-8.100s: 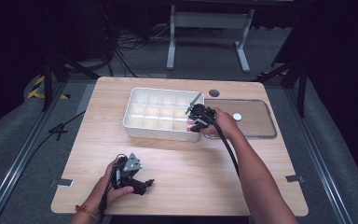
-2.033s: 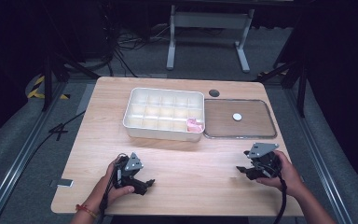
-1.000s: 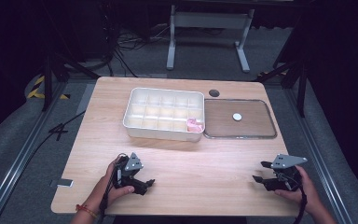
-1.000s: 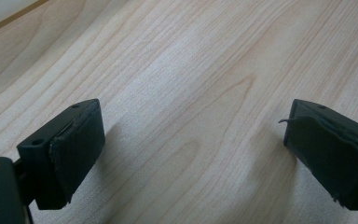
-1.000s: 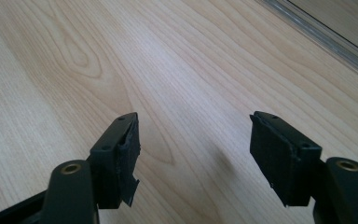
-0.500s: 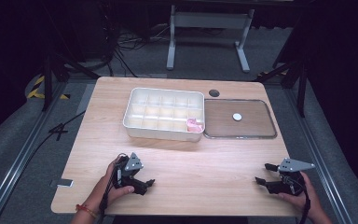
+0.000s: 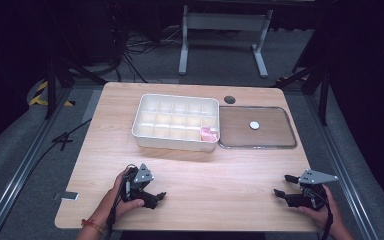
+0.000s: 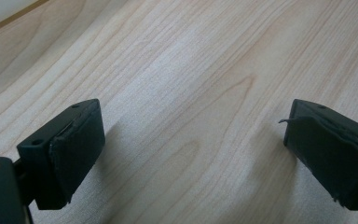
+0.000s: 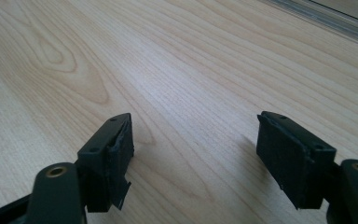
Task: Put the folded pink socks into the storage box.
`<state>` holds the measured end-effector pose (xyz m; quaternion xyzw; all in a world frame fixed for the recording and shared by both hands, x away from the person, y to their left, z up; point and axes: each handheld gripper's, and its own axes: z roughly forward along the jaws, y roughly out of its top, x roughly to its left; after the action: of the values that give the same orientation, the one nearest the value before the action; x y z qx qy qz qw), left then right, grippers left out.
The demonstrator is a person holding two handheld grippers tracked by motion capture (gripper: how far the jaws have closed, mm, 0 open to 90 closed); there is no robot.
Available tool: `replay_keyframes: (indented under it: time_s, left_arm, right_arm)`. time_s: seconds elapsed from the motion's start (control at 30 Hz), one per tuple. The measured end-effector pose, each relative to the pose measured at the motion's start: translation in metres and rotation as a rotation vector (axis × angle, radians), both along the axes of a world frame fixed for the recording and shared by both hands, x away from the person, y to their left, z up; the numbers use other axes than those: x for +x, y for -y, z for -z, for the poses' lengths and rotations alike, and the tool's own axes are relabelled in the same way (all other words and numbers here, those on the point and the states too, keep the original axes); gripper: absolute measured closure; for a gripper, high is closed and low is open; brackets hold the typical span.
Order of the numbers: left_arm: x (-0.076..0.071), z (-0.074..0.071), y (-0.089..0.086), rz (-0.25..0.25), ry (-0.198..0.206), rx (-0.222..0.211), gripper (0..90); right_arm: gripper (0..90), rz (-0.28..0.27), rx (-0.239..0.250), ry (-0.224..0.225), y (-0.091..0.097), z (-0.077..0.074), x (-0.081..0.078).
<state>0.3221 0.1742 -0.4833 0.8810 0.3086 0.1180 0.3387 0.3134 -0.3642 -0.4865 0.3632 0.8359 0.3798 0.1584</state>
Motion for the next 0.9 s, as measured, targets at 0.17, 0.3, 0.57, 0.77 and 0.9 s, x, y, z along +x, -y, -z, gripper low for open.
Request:
replay_keyframes:
  time_s: [0.17,0.3,0.57,0.77,0.9]
  left_arm:
    - [-0.0003,0.0,0.0,-0.001,0.0,0.001,5.3]
    - [-0.0003,0.0,-0.0001,-0.001,-0.002,0.0,5.3]
    - [0.0001,0.0001,-0.0001,0.001,0.001,0.0,5.2]
    - [0.0001,0.0001,-0.0001,0.002,0.001,0.0,5.2]
    - [0.0001,0.0001,-0.0001,0.001,0.001,0.0,5.2]
  right_arm:
    - [27.6,0.013,-0.001,0.001,0.0002,0.0001,0.0004]
    - [27.6,0.017,-0.001,0.001,0.0004,0.0001,0.0006]
    - [27.6,0.023,0.0,0.0,0.0004,0.0,0.0006]
    - [27.3,0.025,0.0,0.0,0.0004,0.0,0.0006]
    - [27.3,0.028,0.0,0.0,0.0005,0.0,0.0007]
